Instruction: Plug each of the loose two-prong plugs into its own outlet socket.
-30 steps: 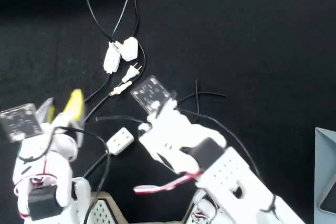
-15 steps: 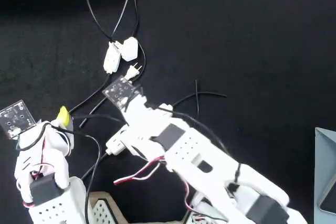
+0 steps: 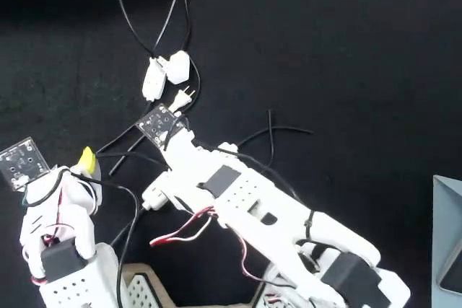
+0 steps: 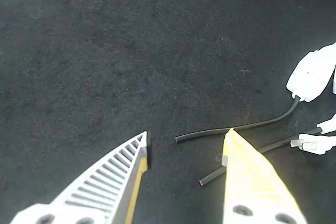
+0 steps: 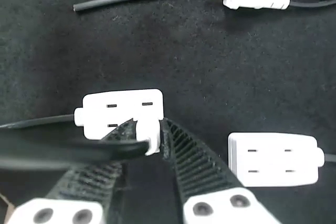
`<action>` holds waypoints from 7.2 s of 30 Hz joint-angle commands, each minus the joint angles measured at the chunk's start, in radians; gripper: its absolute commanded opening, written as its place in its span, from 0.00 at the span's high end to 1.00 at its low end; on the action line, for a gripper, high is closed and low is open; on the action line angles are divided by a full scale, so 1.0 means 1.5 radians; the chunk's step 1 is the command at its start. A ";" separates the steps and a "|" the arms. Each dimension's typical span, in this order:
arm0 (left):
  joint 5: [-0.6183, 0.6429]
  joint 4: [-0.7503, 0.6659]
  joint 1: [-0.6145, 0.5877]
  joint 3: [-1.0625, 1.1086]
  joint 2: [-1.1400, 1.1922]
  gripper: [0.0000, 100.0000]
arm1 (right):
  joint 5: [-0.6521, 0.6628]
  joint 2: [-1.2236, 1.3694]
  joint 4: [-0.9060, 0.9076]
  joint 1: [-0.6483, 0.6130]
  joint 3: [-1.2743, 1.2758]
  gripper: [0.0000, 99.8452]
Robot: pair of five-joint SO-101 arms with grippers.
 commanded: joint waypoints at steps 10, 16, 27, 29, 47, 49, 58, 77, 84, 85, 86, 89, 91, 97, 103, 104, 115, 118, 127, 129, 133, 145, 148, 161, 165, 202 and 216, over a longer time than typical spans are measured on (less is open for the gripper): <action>-0.008 -0.004 -0.006 -0.002 -0.001 0.76 | -0.004 -0.053 0.062 -0.007 -0.081 0.99; -0.008 -0.003 -0.006 -0.002 -0.001 0.76 | -0.004 -0.005 0.030 -0.008 -0.083 0.99; -0.008 -0.001 -0.006 -0.002 -0.001 0.76 | -0.005 0.069 0.006 -0.010 -0.082 0.99; -0.008 -0.001 -0.006 -0.002 -0.001 0.76 | -0.005 0.069 0.006 -0.010 -0.079 0.99; -0.008 -0.001 -0.006 -0.002 -0.001 0.76 | -0.001 0.211 -0.056 -0.014 -0.065 0.99; -0.008 -0.001 -0.006 -0.002 -0.001 0.76 | -0.001 0.211 -0.055 -0.014 -0.064 0.99; -0.008 -0.004 -0.006 -0.007 -0.001 0.76 | -0.001 0.209 -0.054 -0.012 -0.069 0.98; -0.101 0.001 0.019 -0.210 0.005 0.76 | -0.001 -0.245 0.327 0.072 -0.173 0.82; -0.120 0.002 0.019 -0.320 0.006 0.76 | -0.003 -0.296 0.347 0.171 -0.144 0.97; -0.119 0.002 0.020 -0.335 0.006 0.76 | -0.003 -0.295 0.343 0.180 -0.129 0.98; -0.118 0.002 0.020 -0.349 0.006 0.76 | -0.004 -0.295 0.330 0.188 -0.113 0.99; -0.117 0.002 0.029 -0.377 0.006 0.76 | -0.005 -0.295 0.280 0.227 -0.057 0.99; -0.120 0.016 0.066 -0.385 0.006 0.76 | -0.006 -0.295 0.237 0.255 -0.021 0.99; -0.172 0.129 0.251 -0.413 0.029 0.76 | -0.001 -0.294 0.163 0.318 0.036 0.99; -0.213 0.216 0.358 -0.457 0.172 0.76 | -0.004 -0.294 0.162 0.359 0.041 0.99; -0.219 0.230 0.372 -0.468 0.200 0.76 | -0.005 -0.294 0.161 0.362 0.041 0.99; -0.300 0.364 0.521 -0.507 0.433 0.77 | -0.006 -0.293 0.097 0.367 0.082 0.99; -0.313 0.364 0.519 -0.507 0.493 0.77 | -0.006 -0.293 0.085 0.367 0.092 0.99; -0.336 0.283 0.518 -0.475 0.720 0.76 | -0.006 -0.293 0.085 0.367 0.093 0.99; -0.336 0.245 0.518 -0.463 0.757 0.76 | -0.006 -0.293 0.086 0.367 0.093 0.99; -0.336 0.151 0.518 -0.412 0.809 0.76 | -0.006 -0.293 0.086 0.367 0.093 0.99; -0.336 -0.046 0.434 -0.344 0.908 0.77 | -0.006 -0.293 0.087 0.367 0.094 0.99; -0.332 -0.058 0.432 -0.344 0.929 0.77 | -0.006 -0.293 0.087 0.367 0.094 0.99; -0.336 -0.056 0.430 -0.398 0.938 0.97 | -0.006 -0.293 0.088 0.366 0.094 0.99; -0.336 -0.055 0.381 -0.461 0.938 0.97 | -0.006 -0.293 0.090 0.365 0.094 0.99; -0.190 0.056 0.281 -0.972 1.263 0.69 | -0.005 -0.293 0.062 0.363 0.116 0.99; -0.191 0.316 0.329 -1.130 1.263 0.69 | 0.000 -0.294 0.159 0.459 0.038 0.99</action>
